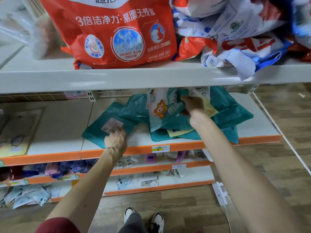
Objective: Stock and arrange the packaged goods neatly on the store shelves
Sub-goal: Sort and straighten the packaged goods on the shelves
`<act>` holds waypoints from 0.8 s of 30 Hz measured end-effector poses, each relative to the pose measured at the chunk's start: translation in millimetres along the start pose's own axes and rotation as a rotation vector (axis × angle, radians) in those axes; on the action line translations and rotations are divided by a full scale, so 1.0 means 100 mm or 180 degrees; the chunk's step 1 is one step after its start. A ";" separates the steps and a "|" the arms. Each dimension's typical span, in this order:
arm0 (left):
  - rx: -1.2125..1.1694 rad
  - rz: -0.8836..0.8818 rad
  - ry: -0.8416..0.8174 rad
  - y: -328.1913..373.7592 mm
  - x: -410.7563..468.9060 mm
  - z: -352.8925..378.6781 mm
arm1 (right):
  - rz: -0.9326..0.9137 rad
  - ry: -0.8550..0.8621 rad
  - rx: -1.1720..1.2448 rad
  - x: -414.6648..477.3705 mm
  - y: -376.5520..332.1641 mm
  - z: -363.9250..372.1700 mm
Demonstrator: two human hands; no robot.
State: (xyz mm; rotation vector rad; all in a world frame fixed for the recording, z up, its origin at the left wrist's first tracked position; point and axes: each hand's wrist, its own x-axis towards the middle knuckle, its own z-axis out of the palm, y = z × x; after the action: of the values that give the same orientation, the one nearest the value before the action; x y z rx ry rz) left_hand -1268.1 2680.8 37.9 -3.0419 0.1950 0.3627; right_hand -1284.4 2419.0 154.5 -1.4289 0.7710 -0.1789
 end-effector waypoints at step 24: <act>0.0038 0.0085 0.0008 -0.22 -0.01 -0.04 | 0.0696 0.0388 -0.1377 0.19 1.04 -0.09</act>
State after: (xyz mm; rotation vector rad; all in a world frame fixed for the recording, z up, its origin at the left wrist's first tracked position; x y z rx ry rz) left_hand -1265.4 2702.5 43.1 -3.0308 0.2373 0.3582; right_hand -1309.5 2419.9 51.7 -1.7357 1.1071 0.0765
